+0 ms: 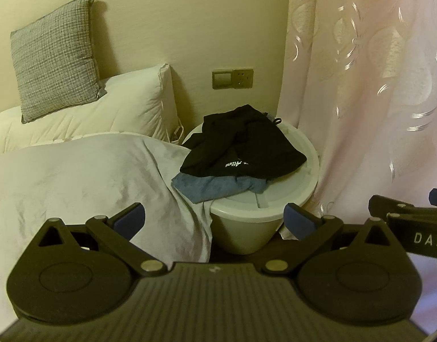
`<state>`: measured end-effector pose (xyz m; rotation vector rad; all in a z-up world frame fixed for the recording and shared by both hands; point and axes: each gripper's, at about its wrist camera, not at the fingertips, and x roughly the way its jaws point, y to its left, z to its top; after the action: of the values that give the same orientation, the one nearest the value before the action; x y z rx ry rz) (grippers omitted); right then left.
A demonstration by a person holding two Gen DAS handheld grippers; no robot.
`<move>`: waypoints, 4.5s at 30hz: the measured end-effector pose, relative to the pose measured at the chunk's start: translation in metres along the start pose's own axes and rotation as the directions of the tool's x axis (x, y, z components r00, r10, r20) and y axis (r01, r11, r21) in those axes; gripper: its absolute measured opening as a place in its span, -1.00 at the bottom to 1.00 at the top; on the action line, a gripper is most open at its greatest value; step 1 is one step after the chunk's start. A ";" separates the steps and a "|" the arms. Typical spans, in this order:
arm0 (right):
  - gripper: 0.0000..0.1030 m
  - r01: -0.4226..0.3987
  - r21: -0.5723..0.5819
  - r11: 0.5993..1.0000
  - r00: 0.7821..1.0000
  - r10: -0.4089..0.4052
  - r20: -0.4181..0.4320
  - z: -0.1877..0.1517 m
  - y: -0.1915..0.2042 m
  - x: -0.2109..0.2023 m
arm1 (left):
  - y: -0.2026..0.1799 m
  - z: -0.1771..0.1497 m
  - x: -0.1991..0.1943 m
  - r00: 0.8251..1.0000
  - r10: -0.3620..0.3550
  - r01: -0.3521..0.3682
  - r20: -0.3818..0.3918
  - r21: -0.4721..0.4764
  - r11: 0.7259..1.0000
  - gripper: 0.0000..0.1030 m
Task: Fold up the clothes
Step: 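Move both tools toward the black garment on the white stool, then close both grippers on the black garment's edge and lift it, then carry the black garment with both grippers and lay it on the bed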
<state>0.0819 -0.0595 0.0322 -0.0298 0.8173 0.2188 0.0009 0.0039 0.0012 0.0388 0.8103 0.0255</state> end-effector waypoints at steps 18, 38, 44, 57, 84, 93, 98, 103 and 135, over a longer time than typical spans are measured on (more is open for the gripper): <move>1.00 0.004 -0.009 1.000 1.000 -0.004 0.002 -0.004 0.035 0.013 | 0.030 0.003 0.010 1.000 -0.007 0.007 0.005 0.003 1.000 0.99; 1.00 -0.017 -0.019 1.000 0.999 0.016 -0.042 0.014 0.074 0.055 | 0.079 0.011 0.036 0.998 0.017 -0.017 -0.057 -0.002 1.000 0.98; 1.00 -0.025 -0.024 0.999 0.998 0.023 -0.062 0.020 0.079 0.066 | 0.083 0.016 0.043 0.997 0.024 -0.025 -0.073 -0.008 1.000 0.98; 1.00 0.006 -0.083 0.997 0.990 -0.017 -0.138 0.028 0.060 0.119 | 0.072 0.024 0.107 0.973 -0.003 -0.014 -0.231 -0.074 0.997 0.98; 0.99 -0.098 0.353 0.931 0.892 0.239 -0.383 0.089 -0.044 0.429 | -0.008 0.113 0.411 0.917 0.006 -0.001 -0.399 0.013 1.000 0.70; 0.70 -0.043 0.718 0.695 0.846 0.408 -0.344 0.057 -0.077 0.496 | -0.006 0.119 0.483 0.896 -0.046 0.035 -0.441 -0.033 0.999 0.49; 0.32 -0.090 0.736 0.671 0.840 0.448 -0.305 0.060 -0.075 0.506 | -0.007 0.114 0.504 0.887 -0.069 0.040 -0.457 -0.073 0.997 0.46; -0.35 -0.137 0.711 0.690 0.844 0.457 -0.281 0.069 -0.070 0.508 | -0.006 0.119 0.499 0.904 -0.095 0.073 -0.416 -0.069 0.995 -0.40; -0.84 -0.714 0.051 0.699 0.680 0.673 0.293 0.225 0.045 0.218 | 0.075 0.166 0.152 0.965 -0.038 0.087 0.260 -0.178 0.980 -0.76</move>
<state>0.3793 0.0489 0.0306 0.4740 0.5497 0.8716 0.2250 0.0802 0.0086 -0.1602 0.5471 0.0361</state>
